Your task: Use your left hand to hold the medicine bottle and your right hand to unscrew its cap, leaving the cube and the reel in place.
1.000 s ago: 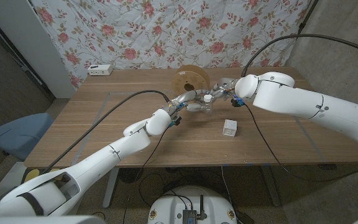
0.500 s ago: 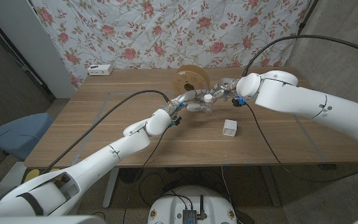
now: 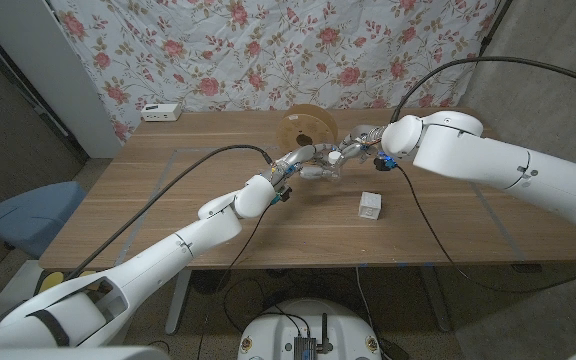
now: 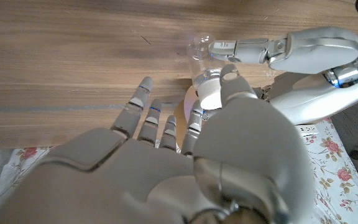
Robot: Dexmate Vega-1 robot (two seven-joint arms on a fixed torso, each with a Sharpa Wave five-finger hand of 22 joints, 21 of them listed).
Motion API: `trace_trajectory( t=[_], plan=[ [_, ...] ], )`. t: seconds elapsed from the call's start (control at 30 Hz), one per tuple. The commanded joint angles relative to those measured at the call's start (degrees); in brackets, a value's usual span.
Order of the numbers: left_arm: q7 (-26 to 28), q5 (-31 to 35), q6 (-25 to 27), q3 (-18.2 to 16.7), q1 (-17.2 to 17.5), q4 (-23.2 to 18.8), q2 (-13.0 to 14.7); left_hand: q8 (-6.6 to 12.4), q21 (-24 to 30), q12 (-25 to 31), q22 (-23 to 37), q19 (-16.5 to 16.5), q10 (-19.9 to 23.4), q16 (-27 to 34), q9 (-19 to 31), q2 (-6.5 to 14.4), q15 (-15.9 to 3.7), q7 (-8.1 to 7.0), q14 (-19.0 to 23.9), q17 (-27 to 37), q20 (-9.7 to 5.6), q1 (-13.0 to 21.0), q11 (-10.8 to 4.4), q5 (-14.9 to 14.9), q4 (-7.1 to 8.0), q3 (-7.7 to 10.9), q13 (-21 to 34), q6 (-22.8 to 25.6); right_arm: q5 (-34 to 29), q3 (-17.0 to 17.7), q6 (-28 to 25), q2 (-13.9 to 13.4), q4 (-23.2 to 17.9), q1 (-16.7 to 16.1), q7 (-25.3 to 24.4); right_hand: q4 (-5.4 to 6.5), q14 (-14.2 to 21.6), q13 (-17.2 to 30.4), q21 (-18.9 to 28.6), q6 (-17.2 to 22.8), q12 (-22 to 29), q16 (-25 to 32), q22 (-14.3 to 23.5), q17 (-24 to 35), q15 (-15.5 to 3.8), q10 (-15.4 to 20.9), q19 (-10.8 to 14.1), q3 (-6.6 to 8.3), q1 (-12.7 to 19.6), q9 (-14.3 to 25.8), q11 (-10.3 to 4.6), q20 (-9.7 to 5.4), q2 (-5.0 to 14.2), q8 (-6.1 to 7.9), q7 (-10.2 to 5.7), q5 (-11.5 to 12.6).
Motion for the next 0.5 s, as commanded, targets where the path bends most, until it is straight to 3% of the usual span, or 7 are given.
trace_trajectory(
  t=[0.03, 0.33, 0.4, 0.5],
  plan=[
    [-0.03, 0.07, 0.27, 0.02, 0.17, -0.19, 0.00, -0.13, 0.04, 0.30, 0.17, 0.09, 0.45, -0.04, 0.31, 0.42, -5.57, -0.42, 0.30, 0.05, -5.31, 0.10, -0.03, 0.15, -0.04, 0.49, 0.22, -0.01, -0.19, -0.09, 0.26, 0.01, 0.00, 0.57, 0.55, 0.38, 0.11, 0.17, 0.00, -0.17, 0.16, -0.10, 0.27, 0.05, 0.60, -0.11, 0.13, -1.12, -1.99, 0.24, 0.67, 0.70, -0.72, -0.32, 1.20, -0.03],
    [0.10, 0.20, 0.51, 0.01, 0.33, -0.46, 0.06, -0.13, 0.05, 0.29, 0.17, 0.11, 0.40, -0.03, 0.31, 0.45, -5.58, -0.45, 0.32, 0.06, -5.31, 0.07, 0.04, 0.15, -0.01, 0.50, 0.22, 0.01, -2.68, -3.40, -2.52, 1.33, -0.46, 2.51, -1.38, 0.93, 0.31, 0.19, 0.01, 0.10, 0.39, -0.03, 0.29, 0.02, 1.01, 0.12, 0.07, -2.21, -3.93, 0.41, 1.49, 1.13, -1.64, -0.15, 1.86, 0.27],
    [0.05, 0.15, 0.54, 0.01, 0.34, -0.48, 0.06, -0.13, 0.04, 0.27, 0.17, 0.10, 0.38, -0.01, 0.31, 0.35, -5.55, -0.45, 0.34, 0.07, -5.33, 0.07, -0.07, 0.13, -0.04, 0.43, 0.22, 0.01, -4.16, -6.02, -3.58, 1.52, -0.70, 4.21, -1.60, 1.07, 0.44, 0.20, 0.12, 0.70, 0.55, 0.01, 0.29, -0.01, 1.11, 0.48, 0.34, -2.65, -4.63, 0.48, 1.71, 1.29, -2.09, 0.12, 2.09, 0.41],
    [0.06, 0.14, 0.49, 0.04, 0.34, -0.43, 0.02, -0.13, 0.04, 0.27, 0.17, 0.08, 0.36, 0.00, 0.31, 0.35, -5.58, -0.47, 0.35, 0.07, -5.31, 0.09, -0.04, 0.13, -0.06, 0.43, 0.21, 0.00, -5.37, -7.29, -3.26, 1.08, -1.27, 4.59, -2.44, 1.25, 0.51, 0.21, 0.18, 1.69, 0.75, -0.01, 0.29, -0.07, 1.14, 0.97, 0.54, -3.56, -5.91, 0.59, 1.82, 1.97, -3.24, 0.56, 1.97, 0.72]
  ],
)
